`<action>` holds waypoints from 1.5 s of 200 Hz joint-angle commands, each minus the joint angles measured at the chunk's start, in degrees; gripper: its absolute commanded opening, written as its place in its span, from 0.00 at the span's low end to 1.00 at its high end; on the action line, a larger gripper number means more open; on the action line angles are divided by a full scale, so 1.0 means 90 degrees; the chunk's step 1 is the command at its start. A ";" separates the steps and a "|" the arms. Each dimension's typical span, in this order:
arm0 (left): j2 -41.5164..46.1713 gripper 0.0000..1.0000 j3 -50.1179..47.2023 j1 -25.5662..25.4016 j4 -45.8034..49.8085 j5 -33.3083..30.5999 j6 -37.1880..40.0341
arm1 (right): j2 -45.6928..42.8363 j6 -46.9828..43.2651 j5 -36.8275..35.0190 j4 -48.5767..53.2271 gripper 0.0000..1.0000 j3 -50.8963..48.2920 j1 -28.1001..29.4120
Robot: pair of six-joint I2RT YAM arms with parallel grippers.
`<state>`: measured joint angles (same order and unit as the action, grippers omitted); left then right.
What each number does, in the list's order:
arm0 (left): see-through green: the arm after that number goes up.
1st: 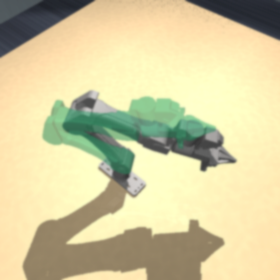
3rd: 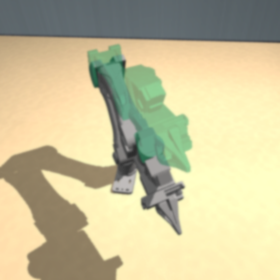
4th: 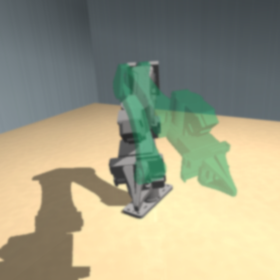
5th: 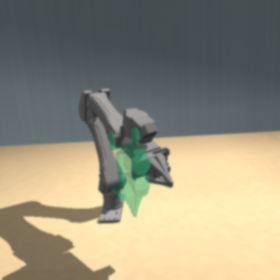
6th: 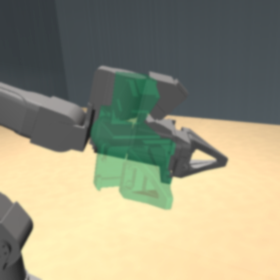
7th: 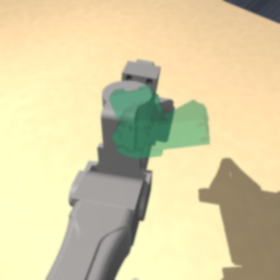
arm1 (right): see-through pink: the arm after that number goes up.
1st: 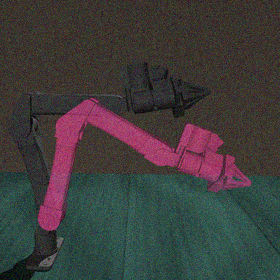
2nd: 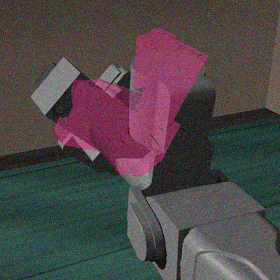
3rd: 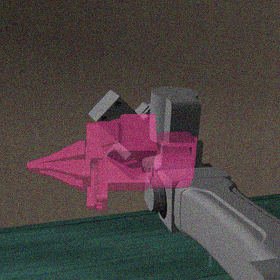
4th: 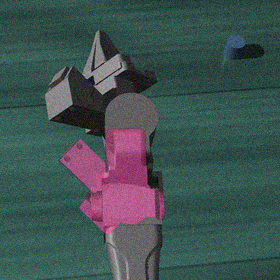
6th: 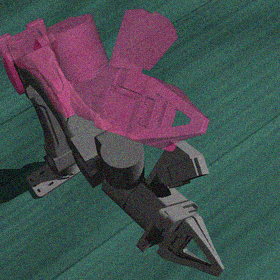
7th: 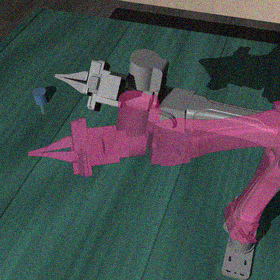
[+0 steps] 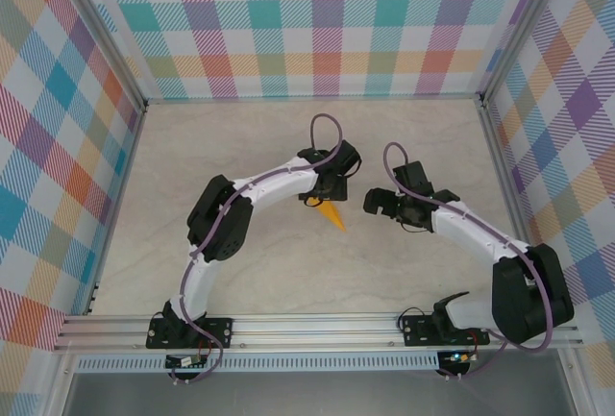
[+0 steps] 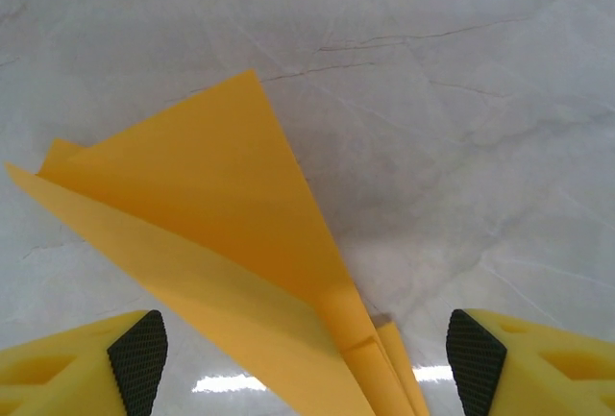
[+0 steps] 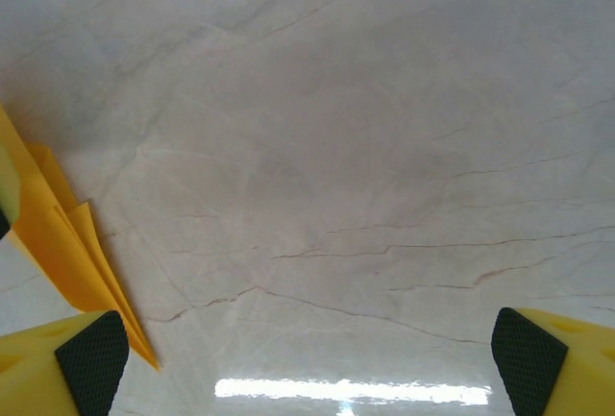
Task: Fold a paper plane with a square sheet of paper (pick it up from the middle)
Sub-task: Move a paper plane to the center of the table.
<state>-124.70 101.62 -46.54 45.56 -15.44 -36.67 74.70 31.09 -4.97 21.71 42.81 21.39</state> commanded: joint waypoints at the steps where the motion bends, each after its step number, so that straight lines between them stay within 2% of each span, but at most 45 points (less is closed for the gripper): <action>1: -0.0238 0.74 0.0321 -0.0057 0.0703 -0.0420 -0.0109 | -0.0108 0.0168 -0.0224 0.0065 1.00 -0.0101 -0.0090; 39: -0.0243 0.62 0.0354 -0.0056 0.0751 -0.0545 -0.0281 | 0.0090 0.0188 -0.0117 0.0070 1.00 -0.0059 -0.0133; 74: 0.0280 0.46 -0.0396 -0.0059 0.0182 -0.0574 -0.0605 | 0.0270 0.0212 -0.0004 0.0087 1.00 0.0009 -0.0139; 107: 0.0620 0.36 -0.0871 -0.0053 -0.0114 -0.0574 -0.0857 | 0.0323 0.0225 -0.0003 0.0089 1.00 0.0029 -0.0140; 169: 0.0880 0.25 -0.1267 -0.0048 -0.0438 -0.0650 -0.1103 | 0.0419 0.0231 0.0006 0.0096 1.00 0.0039 -0.0140; 225: 0.1130 0.02 -0.1336 -0.0053 -0.0528 -0.0589 -0.1044 | 0.0431 0.0243 -0.0027 0.0129 1.00 0.0058 -0.0140; 276: 0.2141 0.01 -0.1574 -0.0044 -0.1009 -0.0111 -0.0360 | 0.0178 0.0417 -0.0258 0.0113 1.00 -0.0072 -0.0185; 289: 0.2382 0.01 -0.1667 -0.0021 -0.1301 0.0241 -0.0055 | 0.0088 0.0479 -0.0221 0.0053 1.00 -0.0139 -0.0225; 300: 0.2547 0.01 -0.1891 0.0086 -0.1841 0.0883 0.0218 | 0.0015 0.0478 0.0029 -0.0054 1.00 -0.0202 -0.0283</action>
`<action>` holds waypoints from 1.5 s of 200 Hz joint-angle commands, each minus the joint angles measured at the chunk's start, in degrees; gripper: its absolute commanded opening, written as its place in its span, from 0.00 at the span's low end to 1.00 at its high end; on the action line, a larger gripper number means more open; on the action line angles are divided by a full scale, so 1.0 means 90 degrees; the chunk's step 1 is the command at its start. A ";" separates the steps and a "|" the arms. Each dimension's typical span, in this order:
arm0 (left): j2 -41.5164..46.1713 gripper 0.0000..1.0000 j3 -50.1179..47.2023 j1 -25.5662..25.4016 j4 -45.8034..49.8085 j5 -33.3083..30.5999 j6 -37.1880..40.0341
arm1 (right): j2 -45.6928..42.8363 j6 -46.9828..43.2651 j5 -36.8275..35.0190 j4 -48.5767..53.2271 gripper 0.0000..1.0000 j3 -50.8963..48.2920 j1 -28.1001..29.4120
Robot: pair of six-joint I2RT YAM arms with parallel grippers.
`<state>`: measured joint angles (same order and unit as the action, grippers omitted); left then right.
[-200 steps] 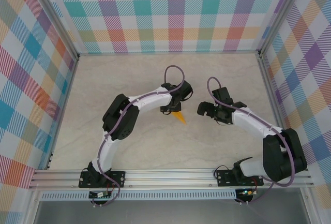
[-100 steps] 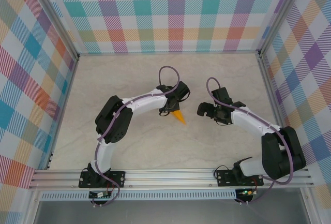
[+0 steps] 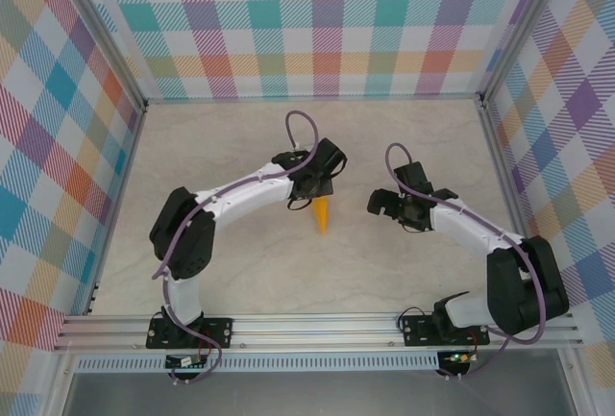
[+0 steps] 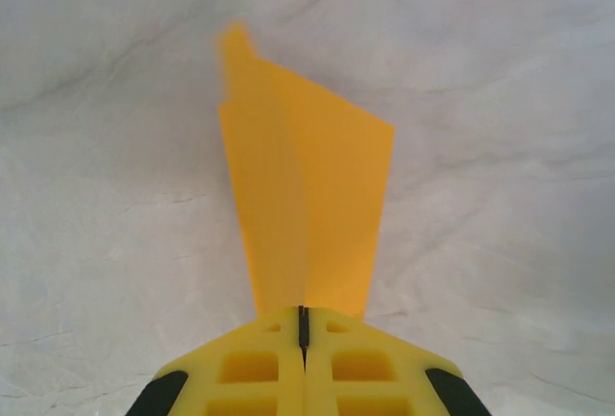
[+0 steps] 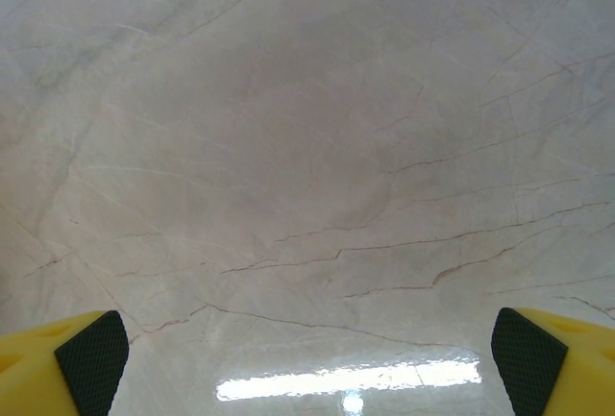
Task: Fold a paper plane with a square sheet of paper (pick it up from the middle)
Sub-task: Move a paper plane to the center of the table.
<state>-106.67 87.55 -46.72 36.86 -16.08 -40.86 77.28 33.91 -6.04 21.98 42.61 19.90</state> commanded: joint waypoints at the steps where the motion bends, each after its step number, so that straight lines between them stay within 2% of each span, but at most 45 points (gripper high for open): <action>1: 0.0559 0.01 -0.0340 0.0124 -0.0903 0.1033 0.0698 | -0.0274 0.0166 0.0185 -0.0095 1.00 -0.0182 -0.0125; 21: 0.0673 0.01 -0.0913 0.0452 -0.1897 0.2150 0.0757 | -0.0389 0.0252 0.0789 -0.0400 1.00 -0.0305 -0.0202; 46: 0.0574 0.01 -0.1393 0.0706 -0.2867 0.3143 0.0704 | -0.0563 0.0195 0.0999 -0.0456 1.00 -0.0324 -0.0209; 82: 0.0300 0.01 -0.1875 0.0823 -0.3752 0.3676 0.0465 | -0.0943 0.0165 0.1500 -0.0813 0.99 -0.0523 -0.0209; 108: 0.0138 0.01 -0.2277 0.0930 -0.4503 0.4050 0.0177 | -0.0884 0.0066 0.2078 -0.1010 0.95 -0.0510 -0.0207; 154: -0.0040 0.01 -0.3012 0.1032 -0.5571 0.4287 -0.0177 | -0.0493 0.0050 0.2917 -0.1086 0.75 -0.0255 -0.0072; 202: -0.0177 0.01 -0.3547 0.1148 -0.6156 0.4301 -0.0341 | 0.0132 0.0168 0.2774 -0.1090 0.59 0.0051 0.0486; 249: -0.0265 0.02 -0.3682 0.1204 -0.6169 0.4321 -0.0275 | 0.0849 0.0128 0.2647 -0.0970 0.54 0.0578 0.0923; 300: -0.0276 0.02 -0.3709 0.1218 -0.6130 0.4312 -0.0262 | 0.1424 0.0137 0.2532 -0.0848 0.53 0.0957 0.1080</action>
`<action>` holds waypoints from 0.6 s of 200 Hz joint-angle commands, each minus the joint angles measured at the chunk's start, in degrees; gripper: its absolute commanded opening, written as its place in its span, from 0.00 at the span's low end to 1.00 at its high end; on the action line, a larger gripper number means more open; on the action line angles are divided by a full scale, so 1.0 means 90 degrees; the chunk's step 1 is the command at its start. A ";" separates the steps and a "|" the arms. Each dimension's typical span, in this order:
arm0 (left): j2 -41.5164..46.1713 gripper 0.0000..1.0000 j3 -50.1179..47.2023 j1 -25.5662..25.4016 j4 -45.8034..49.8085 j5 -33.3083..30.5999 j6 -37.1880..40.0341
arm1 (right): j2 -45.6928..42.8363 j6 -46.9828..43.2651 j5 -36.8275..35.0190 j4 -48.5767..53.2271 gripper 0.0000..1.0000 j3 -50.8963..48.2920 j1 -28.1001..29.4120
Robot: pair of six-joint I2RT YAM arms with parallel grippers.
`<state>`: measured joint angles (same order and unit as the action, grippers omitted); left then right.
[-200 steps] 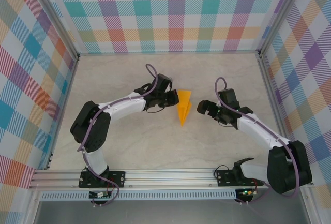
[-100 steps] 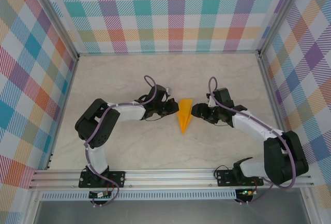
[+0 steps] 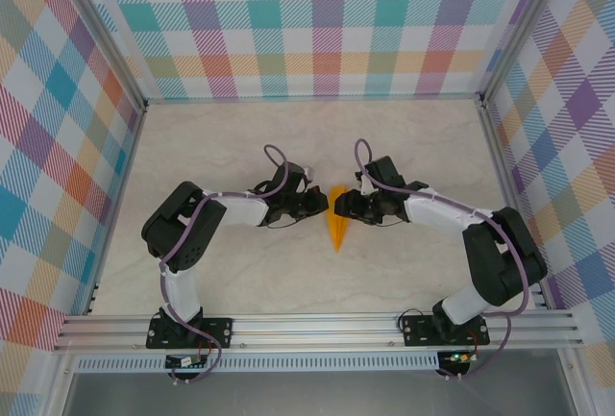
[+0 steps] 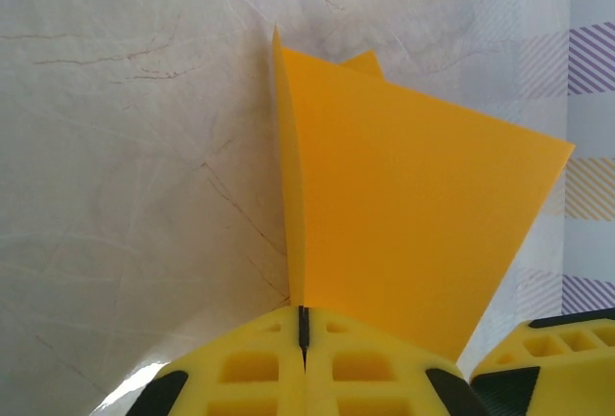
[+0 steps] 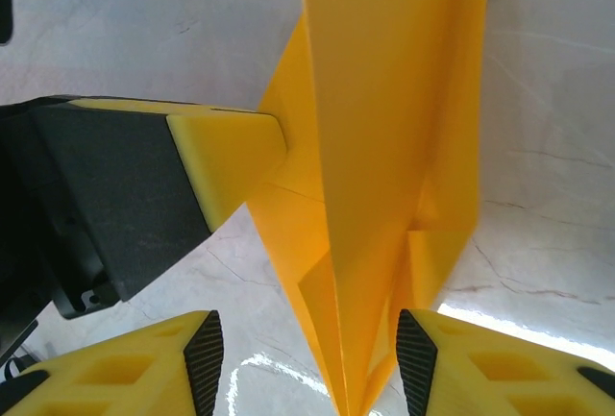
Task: Fold a paper plane with a square sheet of paper (pick it up from the middle)
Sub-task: Move a paper plane to the center of the table.
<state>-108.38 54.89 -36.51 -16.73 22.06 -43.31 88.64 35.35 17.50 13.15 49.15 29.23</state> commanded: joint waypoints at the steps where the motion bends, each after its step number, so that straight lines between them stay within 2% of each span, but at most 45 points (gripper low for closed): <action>1: -0.0087 0.02 -0.0082 0.0088 -0.0169 0.0071 0.0009 | 0.0171 -0.0027 -0.0086 0.0132 0.52 0.0237 0.0043; 29: -0.0104 0.02 -0.0115 0.0099 -0.0094 -0.0019 0.0017 | 0.0400 0.0034 -0.0180 0.0151 0.53 0.0253 0.0043; 66: -0.0099 0.02 -0.0232 0.0092 -0.0221 -0.0007 -0.0023 | 0.0661 0.0070 0.0320 -0.0143 0.56 0.0220 0.0043; 120: -0.0138 0.05 -0.0341 0.0102 -0.0193 -0.0183 -0.0029 | 0.0870 0.0128 0.0079 0.0025 0.58 0.0281 0.0045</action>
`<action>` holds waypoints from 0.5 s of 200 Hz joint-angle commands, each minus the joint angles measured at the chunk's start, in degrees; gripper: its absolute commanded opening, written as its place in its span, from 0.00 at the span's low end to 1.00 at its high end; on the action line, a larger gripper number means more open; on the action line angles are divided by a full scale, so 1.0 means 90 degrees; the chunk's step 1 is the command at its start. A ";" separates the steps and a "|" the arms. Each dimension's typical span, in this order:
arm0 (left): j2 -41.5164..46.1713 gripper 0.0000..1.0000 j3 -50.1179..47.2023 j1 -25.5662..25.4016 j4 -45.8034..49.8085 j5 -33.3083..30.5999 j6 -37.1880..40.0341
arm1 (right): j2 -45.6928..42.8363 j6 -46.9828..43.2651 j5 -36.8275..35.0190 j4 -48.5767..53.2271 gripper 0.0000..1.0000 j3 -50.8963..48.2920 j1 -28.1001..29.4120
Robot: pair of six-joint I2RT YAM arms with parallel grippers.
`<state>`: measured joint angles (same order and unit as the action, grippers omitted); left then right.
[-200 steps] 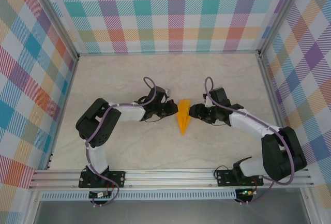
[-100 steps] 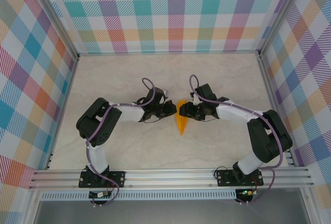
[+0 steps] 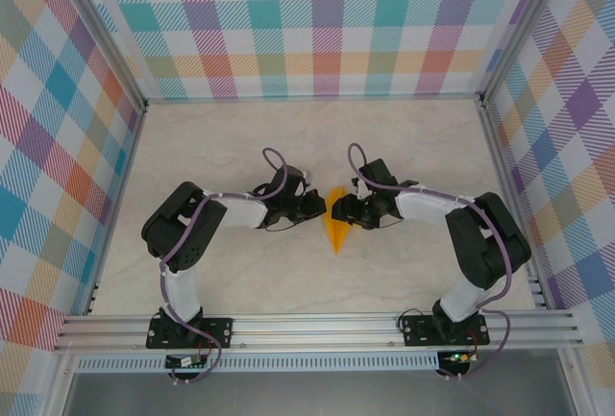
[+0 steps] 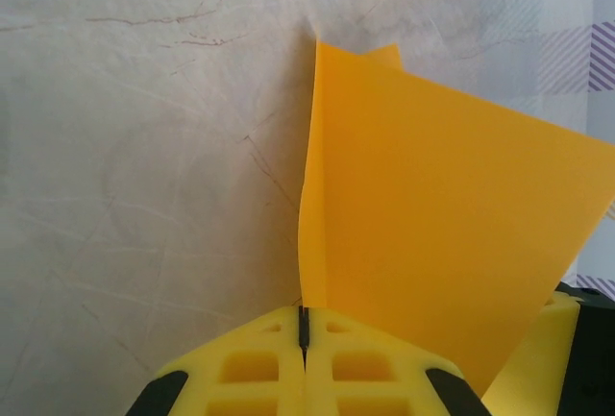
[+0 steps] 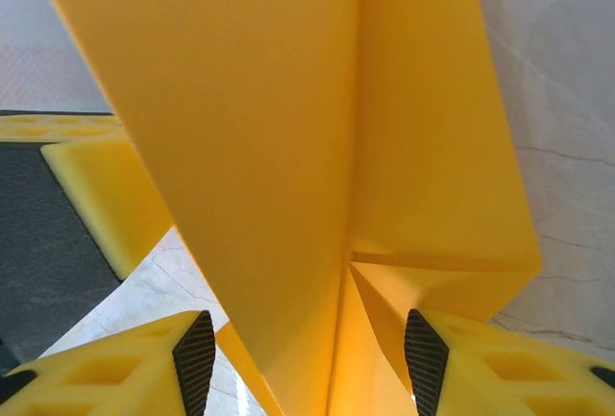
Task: Fold a paper plane with a square sheet of paper (pick it up from the middle)
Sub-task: Move a paper plane to the center of the table.
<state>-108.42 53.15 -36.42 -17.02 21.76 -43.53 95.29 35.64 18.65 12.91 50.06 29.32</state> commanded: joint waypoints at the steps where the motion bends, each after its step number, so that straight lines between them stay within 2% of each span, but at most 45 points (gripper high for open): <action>1: -0.0137 0.05 -0.0150 0.0097 -0.0161 -0.0156 -0.0001 | 0.0134 0.0095 -0.0056 0.0061 0.58 0.0179 0.0034; 50: -0.0112 0.11 -0.0221 0.0118 -0.0007 -0.0325 0.0072 | 0.0355 0.0152 -0.0149 0.0110 0.58 0.0229 0.0028; 100: -0.0138 0.08 -0.0244 0.0117 -0.0109 -0.0220 0.0031 | 0.0009 0.0233 0.0084 0.0198 0.59 0.0248 0.0070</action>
<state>-109.03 51.90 -36.10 -17.43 20.34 -43.55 97.58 36.82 17.89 13.13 51.07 29.34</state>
